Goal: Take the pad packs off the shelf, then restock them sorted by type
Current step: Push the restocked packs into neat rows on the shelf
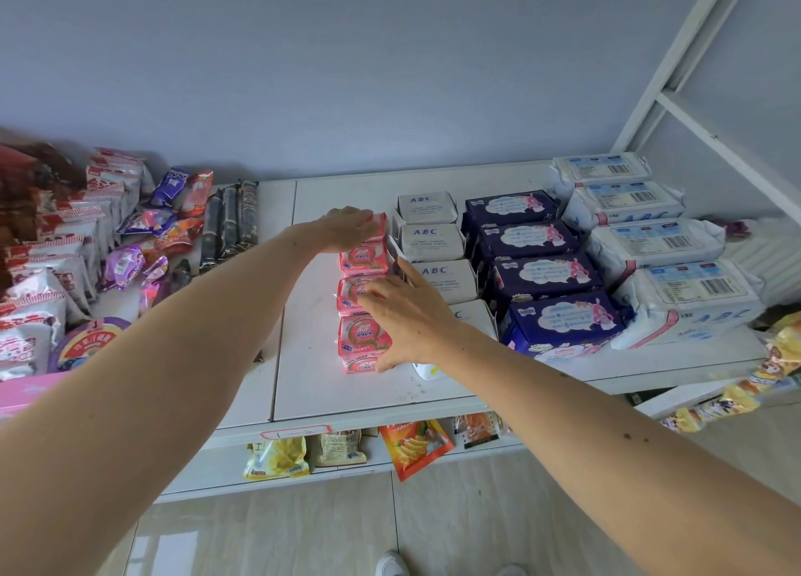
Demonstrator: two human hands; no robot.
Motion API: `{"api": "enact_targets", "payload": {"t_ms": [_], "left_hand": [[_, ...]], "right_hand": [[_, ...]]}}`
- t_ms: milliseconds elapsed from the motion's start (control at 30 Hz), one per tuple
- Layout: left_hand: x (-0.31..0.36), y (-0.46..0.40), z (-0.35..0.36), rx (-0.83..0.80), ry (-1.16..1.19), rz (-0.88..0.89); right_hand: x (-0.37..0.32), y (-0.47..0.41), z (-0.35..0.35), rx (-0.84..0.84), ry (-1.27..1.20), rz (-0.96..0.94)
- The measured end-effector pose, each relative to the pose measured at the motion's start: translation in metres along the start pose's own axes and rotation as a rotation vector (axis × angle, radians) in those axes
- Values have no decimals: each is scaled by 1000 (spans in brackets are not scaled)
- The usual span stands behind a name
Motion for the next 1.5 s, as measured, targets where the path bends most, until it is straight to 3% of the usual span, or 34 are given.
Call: {"api": "enact_targets", "payload": {"t_ms": [1167, 1500], "left_hand": [[12, 25, 5, 11, -15, -95], [7, 22, 11, 18, -7, -63]], "right_hand": [[-4, 16, 3, 10, 15, -59], [-6, 16, -2, -70, 40, -48]]}}
Point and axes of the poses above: each hand's wrist, its own y-axis away from the middle knuckle, its own z-axis out of the palm, x = y × z, the point moved 2 cm from there along -y, towards the middle knuckle, and after that the axes turned 8 degrees about -y, right-handed, at the moved point
